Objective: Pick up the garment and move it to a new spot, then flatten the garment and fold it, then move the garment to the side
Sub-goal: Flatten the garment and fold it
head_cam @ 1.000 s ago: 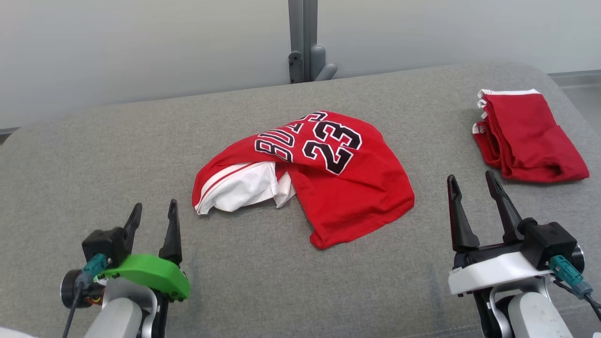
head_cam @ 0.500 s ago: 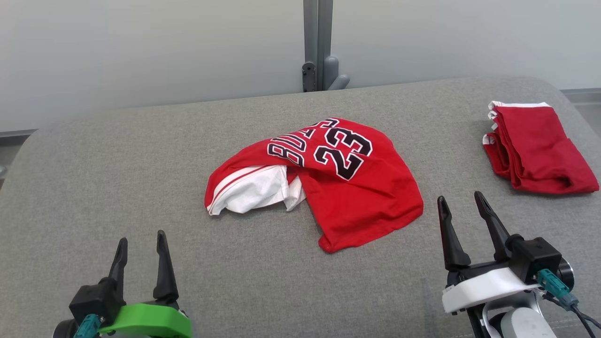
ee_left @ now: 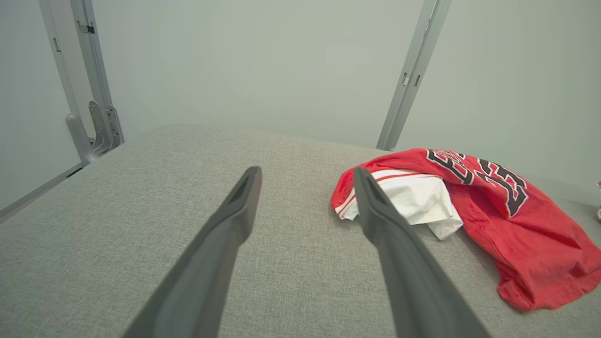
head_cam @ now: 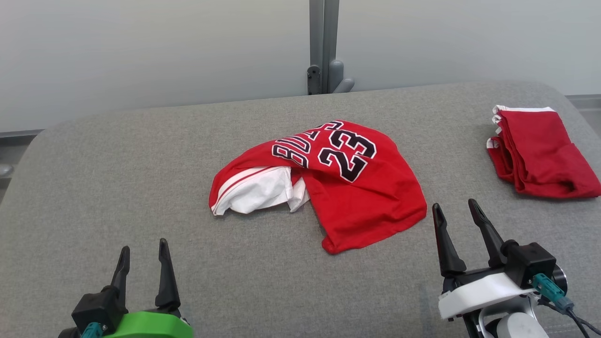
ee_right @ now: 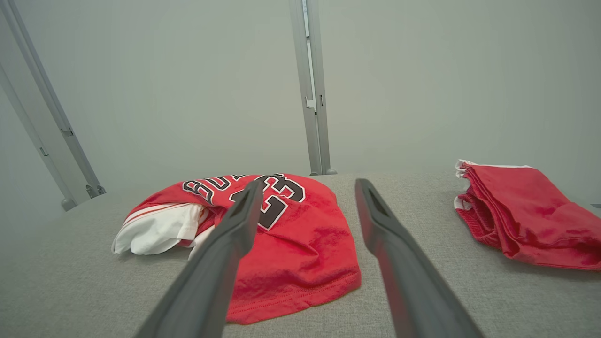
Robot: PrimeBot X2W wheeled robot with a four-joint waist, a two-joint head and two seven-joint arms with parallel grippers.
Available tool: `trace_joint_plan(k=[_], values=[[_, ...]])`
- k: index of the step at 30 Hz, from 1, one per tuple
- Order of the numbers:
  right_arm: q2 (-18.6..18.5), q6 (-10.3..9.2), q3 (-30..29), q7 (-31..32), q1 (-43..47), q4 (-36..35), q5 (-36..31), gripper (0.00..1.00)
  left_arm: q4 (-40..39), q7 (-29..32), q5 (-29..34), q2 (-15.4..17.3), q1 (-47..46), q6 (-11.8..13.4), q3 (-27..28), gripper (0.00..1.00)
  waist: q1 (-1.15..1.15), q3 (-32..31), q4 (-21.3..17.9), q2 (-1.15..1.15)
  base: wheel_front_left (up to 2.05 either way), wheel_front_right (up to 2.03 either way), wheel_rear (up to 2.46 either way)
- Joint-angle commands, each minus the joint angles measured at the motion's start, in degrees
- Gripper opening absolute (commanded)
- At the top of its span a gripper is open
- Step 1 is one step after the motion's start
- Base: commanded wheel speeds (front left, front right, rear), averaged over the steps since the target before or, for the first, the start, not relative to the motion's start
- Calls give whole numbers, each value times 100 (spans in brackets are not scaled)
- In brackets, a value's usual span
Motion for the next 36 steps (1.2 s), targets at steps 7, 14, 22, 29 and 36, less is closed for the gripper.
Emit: trace_joint_plan(k=[7,14,22,29,36], values=[[-7,-7,-19,-29,-29,48,-35,100,54,-2,115,-79,85,-120,104,100,0,7,-4,63,0,0,0],[-7,-7,-30,-32,-28,44,-53,100,97,-2,169,-131,80,-178,173,100,0,15,-3,63,0,0,0],[-7,-7,-43,-32,2,-18,-71,100,137,-2,225,-184,72,-247,222,100,0,60,2,63,0,0,0],[-7,-7,-18,-32,-36,-44,-92,100,546,213,351,-224,-364,-362,-104,100,0,202,-21,63,0,0,0],[-7,-7,55,-32,-191,-82,-129,100,1258,480,298,-272,-1080,-512,-334,100,0,528,-164,63,0,0,0]])
